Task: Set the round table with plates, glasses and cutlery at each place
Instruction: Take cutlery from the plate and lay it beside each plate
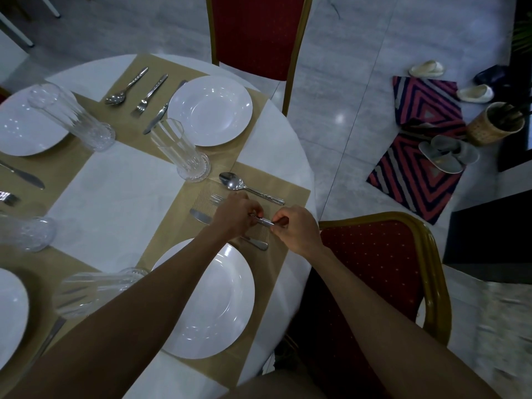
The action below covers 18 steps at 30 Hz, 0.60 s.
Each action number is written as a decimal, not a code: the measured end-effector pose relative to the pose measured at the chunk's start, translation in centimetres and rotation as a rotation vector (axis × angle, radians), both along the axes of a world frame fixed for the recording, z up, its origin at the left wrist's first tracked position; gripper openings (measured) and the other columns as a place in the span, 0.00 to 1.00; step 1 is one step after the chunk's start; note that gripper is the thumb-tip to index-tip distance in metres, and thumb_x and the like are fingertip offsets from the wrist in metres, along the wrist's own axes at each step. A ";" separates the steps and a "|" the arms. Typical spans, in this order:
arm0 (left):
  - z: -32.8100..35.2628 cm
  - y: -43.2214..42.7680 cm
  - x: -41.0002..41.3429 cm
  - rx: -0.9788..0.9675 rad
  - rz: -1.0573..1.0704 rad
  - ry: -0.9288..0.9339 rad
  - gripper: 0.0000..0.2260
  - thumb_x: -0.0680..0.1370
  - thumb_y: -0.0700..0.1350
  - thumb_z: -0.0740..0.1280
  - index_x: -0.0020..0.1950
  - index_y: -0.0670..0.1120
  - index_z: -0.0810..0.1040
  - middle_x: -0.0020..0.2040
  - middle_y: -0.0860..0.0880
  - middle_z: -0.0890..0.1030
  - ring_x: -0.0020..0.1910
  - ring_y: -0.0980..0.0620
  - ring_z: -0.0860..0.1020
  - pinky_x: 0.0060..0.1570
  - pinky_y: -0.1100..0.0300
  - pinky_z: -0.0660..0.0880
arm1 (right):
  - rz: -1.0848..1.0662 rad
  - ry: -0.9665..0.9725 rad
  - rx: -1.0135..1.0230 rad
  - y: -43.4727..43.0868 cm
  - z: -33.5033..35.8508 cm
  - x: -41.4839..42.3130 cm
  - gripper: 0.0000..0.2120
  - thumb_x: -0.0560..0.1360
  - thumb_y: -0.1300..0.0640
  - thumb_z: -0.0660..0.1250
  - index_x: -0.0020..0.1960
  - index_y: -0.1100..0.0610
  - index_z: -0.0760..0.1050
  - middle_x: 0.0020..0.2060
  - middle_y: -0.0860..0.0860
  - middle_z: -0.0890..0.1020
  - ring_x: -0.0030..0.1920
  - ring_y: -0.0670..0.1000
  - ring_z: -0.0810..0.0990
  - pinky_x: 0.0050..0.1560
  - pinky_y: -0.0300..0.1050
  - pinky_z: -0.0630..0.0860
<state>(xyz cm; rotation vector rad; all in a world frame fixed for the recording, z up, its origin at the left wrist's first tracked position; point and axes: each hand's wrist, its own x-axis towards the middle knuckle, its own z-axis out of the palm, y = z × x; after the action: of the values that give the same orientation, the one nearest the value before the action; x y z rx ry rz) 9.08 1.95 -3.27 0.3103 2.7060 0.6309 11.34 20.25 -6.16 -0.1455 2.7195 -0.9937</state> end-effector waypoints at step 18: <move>0.1 -0.1 0.4 -0.011 -0.013 -0.009 0.08 0.73 0.44 0.74 0.52 0.51 0.85 0.49 0.45 0.77 0.55 0.45 0.74 0.53 0.47 0.74 | -0.086 -0.023 -0.192 0.5 -0.1 0.0 0.05 0.67 0.56 0.78 0.42 0.50 0.83 0.36 0.40 0.81 0.38 0.38 0.78 0.41 0.26 0.70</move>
<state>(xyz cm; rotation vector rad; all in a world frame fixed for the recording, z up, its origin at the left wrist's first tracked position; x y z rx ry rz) 9.46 1.89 -3.17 0.3205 2.6954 0.6126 11.38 20.73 -6.31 -0.0503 2.6261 -1.2722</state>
